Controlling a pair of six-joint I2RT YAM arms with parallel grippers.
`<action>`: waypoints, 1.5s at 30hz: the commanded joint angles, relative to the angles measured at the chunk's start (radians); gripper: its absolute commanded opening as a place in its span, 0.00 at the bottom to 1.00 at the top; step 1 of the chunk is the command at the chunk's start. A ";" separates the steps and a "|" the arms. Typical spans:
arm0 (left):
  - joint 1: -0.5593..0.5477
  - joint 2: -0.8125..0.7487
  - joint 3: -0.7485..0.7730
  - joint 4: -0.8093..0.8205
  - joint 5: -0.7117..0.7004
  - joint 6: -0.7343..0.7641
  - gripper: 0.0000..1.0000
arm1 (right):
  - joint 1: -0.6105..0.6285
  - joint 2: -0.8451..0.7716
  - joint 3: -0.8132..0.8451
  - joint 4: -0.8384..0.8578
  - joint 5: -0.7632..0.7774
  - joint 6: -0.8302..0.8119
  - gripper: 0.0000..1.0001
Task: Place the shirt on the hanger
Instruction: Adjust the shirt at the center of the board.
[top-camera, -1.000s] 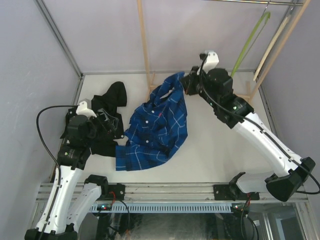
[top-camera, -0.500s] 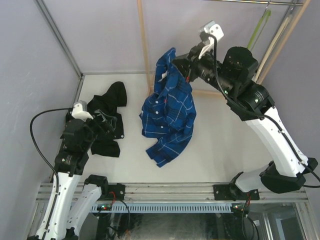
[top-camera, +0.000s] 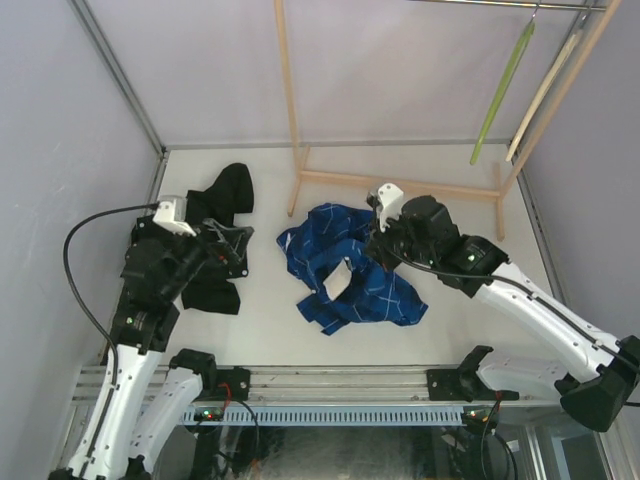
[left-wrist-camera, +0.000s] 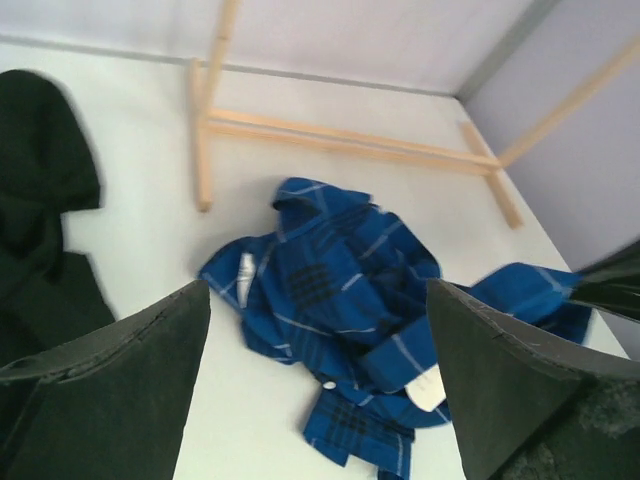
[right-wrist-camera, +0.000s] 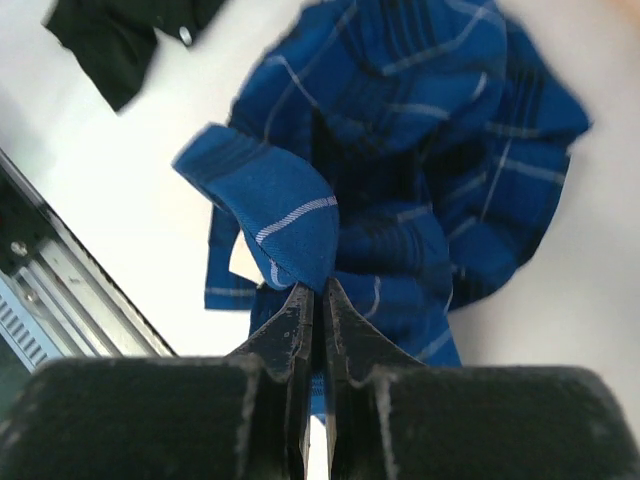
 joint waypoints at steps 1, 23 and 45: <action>-0.160 0.036 -0.027 0.179 0.079 0.152 0.91 | -0.005 -0.119 -0.073 0.033 0.033 0.037 0.00; -0.811 0.379 -0.088 0.440 -0.668 0.286 0.87 | -0.029 -0.244 -0.139 0.036 0.010 0.133 0.00; -0.892 0.695 -0.170 0.630 -0.812 0.124 0.51 | -0.030 -0.235 -0.139 0.035 0.016 0.163 0.00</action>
